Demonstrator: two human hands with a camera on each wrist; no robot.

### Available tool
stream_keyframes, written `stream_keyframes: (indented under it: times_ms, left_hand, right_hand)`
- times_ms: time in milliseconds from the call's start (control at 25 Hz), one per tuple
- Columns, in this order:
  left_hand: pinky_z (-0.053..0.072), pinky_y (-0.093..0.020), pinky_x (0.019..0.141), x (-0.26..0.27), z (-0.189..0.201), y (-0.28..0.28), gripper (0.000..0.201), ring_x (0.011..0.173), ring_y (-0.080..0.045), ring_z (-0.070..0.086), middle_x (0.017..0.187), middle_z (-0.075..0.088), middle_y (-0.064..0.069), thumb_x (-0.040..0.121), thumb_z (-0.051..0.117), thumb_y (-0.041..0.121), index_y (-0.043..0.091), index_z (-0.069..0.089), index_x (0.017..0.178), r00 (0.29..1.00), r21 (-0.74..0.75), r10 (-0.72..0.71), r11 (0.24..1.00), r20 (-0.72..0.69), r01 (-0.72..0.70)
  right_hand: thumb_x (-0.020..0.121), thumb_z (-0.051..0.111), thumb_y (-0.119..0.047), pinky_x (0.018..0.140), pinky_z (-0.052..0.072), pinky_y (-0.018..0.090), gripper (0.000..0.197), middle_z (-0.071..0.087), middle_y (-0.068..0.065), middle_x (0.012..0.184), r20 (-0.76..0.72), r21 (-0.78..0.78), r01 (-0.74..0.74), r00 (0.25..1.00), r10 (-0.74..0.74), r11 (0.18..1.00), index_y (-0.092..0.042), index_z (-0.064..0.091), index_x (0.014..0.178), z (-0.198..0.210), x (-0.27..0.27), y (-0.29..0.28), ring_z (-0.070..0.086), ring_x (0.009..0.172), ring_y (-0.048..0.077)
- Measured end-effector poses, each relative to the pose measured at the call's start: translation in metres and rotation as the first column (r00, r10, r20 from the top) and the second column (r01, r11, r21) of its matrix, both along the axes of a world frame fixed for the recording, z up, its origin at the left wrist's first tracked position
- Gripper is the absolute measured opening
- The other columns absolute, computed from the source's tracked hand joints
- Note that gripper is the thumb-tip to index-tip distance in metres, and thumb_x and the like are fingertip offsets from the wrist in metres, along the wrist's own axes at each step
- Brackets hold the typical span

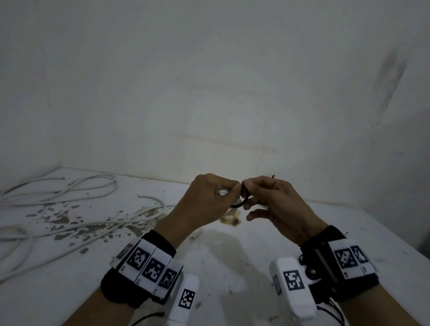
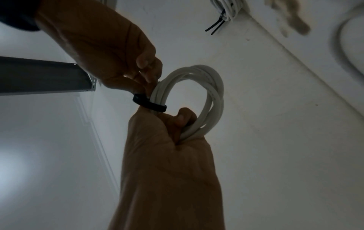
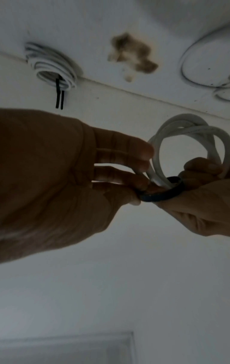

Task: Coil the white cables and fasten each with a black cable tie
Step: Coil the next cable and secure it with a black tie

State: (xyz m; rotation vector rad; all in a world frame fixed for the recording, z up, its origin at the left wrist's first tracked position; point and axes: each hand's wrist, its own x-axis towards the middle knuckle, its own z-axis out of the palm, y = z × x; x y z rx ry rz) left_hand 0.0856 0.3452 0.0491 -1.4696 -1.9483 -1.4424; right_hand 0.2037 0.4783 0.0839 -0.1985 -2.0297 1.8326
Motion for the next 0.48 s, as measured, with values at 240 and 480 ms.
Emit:
stream_keyframes:
  times_ms: [240,480]
  left_hand:
    - [0.041,-0.011,0.058,-0.002,-0.011,0.009,0.026,0.062,0.012,0.060,0.078,0.074,0.011,0.098,0.056,0.022,0.018,0.079,0.089,0.991,0.025,0.047,0.998,0.126,-0.051]
    - [0.042,-0.006,0.063,-0.004,-0.011,0.007,0.024,0.065,0.015,0.060,0.081,0.075,0.007,0.098,0.057,0.021,0.013,0.080,0.093,0.991,0.095,0.085,0.991,0.101,-0.095]
  right_hand:
    - [0.084,0.077,-0.021,0.056,0.045,0.021,0.014,0.068,-0.011,0.065,-0.372,0.596,0.541,0.841,-0.394,0.593,-0.017,0.073,0.072,0.003,-0.007,-0.010,0.059,0.055,0.008]
    - [0.086,0.071,-0.003,0.052,0.050,0.033,0.017,0.065,0.000,0.071,-0.574,0.671,0.641,0.767,-0.288,0.371,-0.011,0.058,0.078,-0.012,-0.003,-0.022,0.060,0.059,0.015]
